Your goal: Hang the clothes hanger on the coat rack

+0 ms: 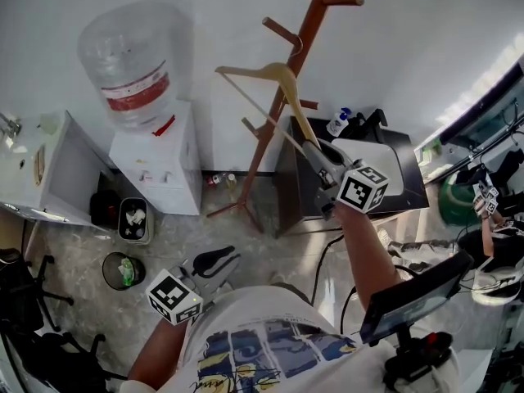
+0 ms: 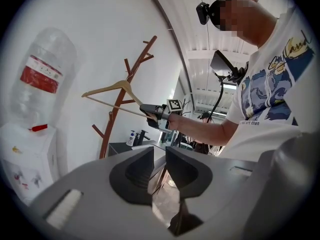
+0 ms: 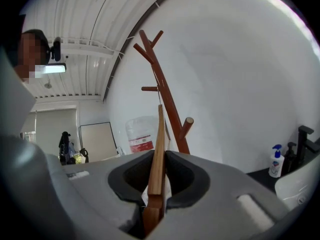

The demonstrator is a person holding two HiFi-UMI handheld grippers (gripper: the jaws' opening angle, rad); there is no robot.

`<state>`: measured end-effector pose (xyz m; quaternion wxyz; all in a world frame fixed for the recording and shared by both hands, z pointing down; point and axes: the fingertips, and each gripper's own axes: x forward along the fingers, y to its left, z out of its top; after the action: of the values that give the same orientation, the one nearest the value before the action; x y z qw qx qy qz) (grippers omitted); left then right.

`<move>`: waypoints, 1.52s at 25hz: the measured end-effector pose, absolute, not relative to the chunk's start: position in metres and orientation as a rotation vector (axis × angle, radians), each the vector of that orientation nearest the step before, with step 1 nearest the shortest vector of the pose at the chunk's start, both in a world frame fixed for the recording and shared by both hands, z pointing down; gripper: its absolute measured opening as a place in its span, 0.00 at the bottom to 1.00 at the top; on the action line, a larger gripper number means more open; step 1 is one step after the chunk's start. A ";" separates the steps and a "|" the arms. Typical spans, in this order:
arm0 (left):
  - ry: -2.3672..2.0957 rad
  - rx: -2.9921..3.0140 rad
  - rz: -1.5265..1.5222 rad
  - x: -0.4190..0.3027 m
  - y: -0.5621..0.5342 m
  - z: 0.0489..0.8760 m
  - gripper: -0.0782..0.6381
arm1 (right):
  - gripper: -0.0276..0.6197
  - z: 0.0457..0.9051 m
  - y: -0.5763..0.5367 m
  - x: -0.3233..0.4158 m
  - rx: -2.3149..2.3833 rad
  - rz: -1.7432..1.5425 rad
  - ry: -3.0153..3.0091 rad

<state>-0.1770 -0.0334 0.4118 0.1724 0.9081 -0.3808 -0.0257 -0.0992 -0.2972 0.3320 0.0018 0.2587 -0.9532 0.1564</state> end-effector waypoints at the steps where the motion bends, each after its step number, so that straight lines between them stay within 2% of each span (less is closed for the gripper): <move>1: -1.078 2.579 -0.073 -0.179 -0.032 0.411 0.22 | 0.14 0.333 -0.298 -0.099 0.834 0.484 -2.993; 13: -1.033 2.587 -0.031 -0.185 -0.012 0.412 0.22 | 0.16 0.356 -0.281 -0.076 1.009 0.449 -3.004; 19: -0.979 2.635 -0.005 -0.176 0.022 0.408 0.22 | 0.17 0.357 -0.232 -0.047 1.090 0.462 -3.007; 28: -0.880 2.673 0.023 -0.163 0.007 0.417 0.22 | 0.17 0.414 -0.204 -0.005 1.191 0.578 -2.876; 38: -0.818 2.689 0.029 -0.158 -0.007 0.414 0.22 | 0.17 0.429 -0.149 0.001 1.177 0.428 -2.736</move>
<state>-0.1582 -0.0065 0.4143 0.1644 0.9436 -0.2871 0.0101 0.0007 -0.1490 0.4287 0.0664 0.3902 -0.9073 0.1419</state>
